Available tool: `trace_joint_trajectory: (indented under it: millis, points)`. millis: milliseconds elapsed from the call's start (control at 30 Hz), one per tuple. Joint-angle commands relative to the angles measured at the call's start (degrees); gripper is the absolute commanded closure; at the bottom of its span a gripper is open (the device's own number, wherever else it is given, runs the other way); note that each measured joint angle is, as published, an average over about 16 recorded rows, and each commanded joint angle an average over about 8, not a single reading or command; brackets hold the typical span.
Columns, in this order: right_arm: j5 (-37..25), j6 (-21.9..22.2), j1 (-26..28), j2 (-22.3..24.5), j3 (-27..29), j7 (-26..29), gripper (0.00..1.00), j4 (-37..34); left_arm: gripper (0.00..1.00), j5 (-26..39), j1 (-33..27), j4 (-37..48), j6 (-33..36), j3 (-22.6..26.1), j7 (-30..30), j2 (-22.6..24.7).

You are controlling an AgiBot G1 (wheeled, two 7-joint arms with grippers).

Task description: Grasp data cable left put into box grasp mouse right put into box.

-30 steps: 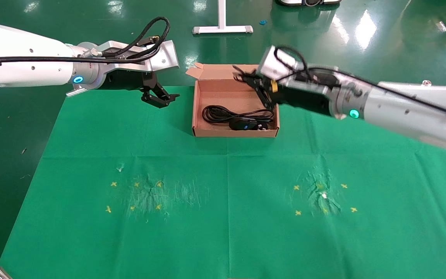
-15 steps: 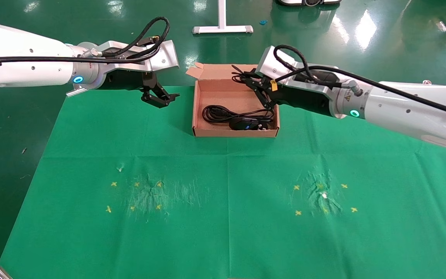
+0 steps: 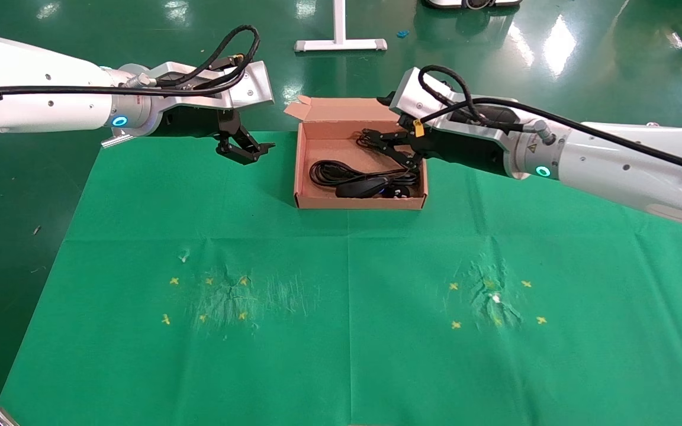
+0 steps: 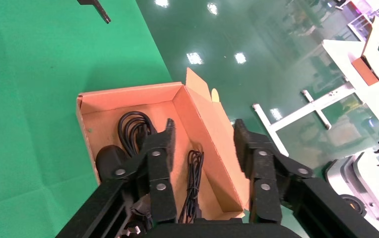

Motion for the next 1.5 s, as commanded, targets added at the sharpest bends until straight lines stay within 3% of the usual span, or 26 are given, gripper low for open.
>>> trace_joint_trajectory:
  millis: [33,1100,1267,1500]
  points:
    - [0.3,-0.2,-0.1,0.1,0.1,0.0,0.00,0.1,0.00,0.0,0.0,0.0,0.0,0.0,0.0,0.0]
    - [29.1,-20.1,-10.8,14.5,7.5,1.9,0.00,7.4,0.00,-0.1,0.1,0.0,0.1,-0.1,0.0,-0.1]
    - [33.7,-23.2,-12.5,16.7,8.6,2.2,0.00,8.5,0.00,-2.1,2.1,-1.0,1.9,-2.7,0.4,-1.1]
    - [40.1,-27.6,-14.8,19.9,10.3,2.7,0.00,10.1,0.00,-7.6,7.7,-3.6,7.0,-9.9,1.3,-3.9]
